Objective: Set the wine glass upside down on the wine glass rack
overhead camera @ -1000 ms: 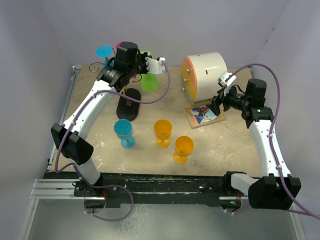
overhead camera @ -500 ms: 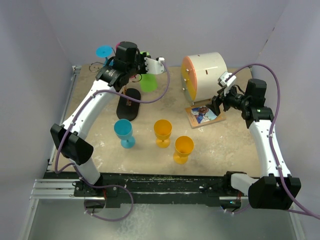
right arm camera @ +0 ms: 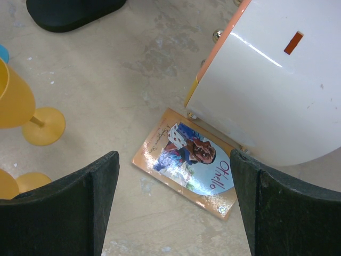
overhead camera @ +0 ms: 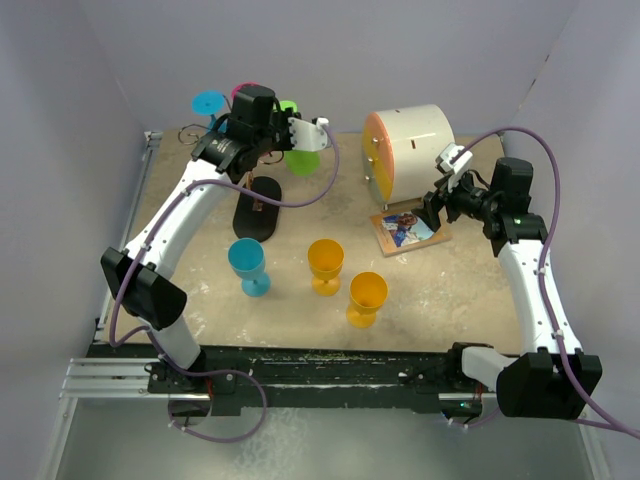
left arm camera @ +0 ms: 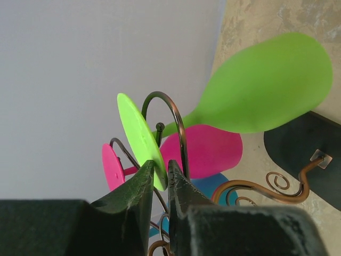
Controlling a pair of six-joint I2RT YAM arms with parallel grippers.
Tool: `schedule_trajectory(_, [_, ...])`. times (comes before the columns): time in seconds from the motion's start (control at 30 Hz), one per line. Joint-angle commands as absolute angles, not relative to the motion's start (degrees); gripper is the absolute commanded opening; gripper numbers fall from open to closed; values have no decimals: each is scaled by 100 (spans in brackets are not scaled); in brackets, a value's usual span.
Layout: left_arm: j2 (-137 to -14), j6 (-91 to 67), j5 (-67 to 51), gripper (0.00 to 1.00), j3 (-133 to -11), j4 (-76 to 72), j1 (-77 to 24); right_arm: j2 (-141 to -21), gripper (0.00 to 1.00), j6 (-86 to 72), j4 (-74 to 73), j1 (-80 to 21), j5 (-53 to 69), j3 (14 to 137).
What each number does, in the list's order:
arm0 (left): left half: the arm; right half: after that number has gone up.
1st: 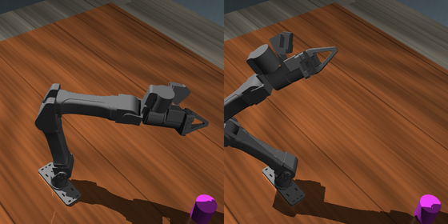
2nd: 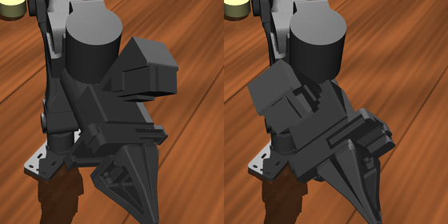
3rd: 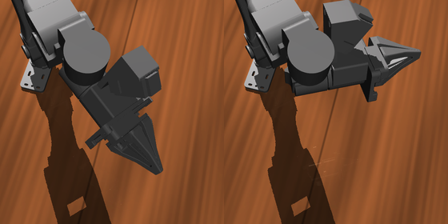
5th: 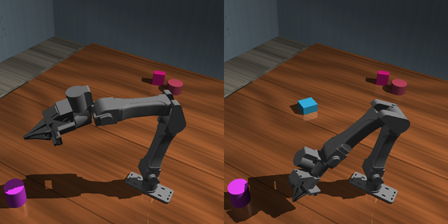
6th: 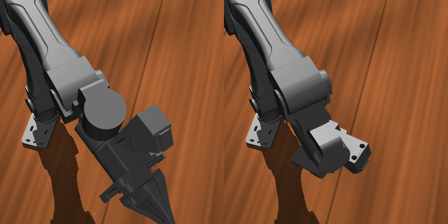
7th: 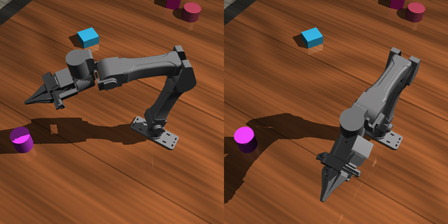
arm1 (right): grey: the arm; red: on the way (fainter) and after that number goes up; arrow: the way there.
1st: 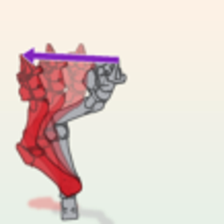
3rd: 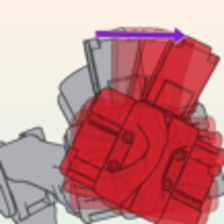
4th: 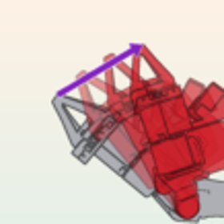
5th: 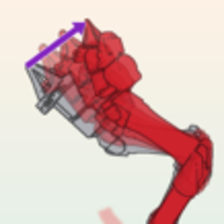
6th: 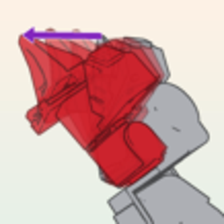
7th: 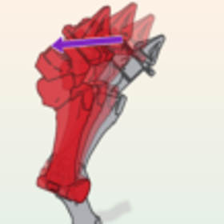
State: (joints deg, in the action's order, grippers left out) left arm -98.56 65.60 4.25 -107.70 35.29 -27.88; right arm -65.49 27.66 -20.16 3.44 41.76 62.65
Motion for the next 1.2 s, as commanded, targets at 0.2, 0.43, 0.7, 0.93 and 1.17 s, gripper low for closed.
schedule_trajectory(0.2, [-9613, 6482, 370, 24, -10893, 3579, -2760, -6530, 87, 2849, -1819, 367, 4285, 6267])
schedule_trajectory(0.43, [-9448, 6460, 400, 28, -10685, 3441, -2760, -6535, 87, 2848, -1819, 369, 4272, 6267])
schedule_trajectory(0.7, [-9246, 6468, 474, 29, -10529, 3406, -2760, -6530, 87, 2842, -1811, 369, 4296, 6267])
schedule_trajectory(0.93, [-8908, 6404, 423, 33, -10421, 3444, -2760, -6548, 87, 2797, -1798, 400, 4364, 6273])
schedule_trajectory(1.17, [-8420, 5945, 327, 36, -10306, 3520, -2751, -6534, 87, 2793, -1784, 430, 4266, 6284])
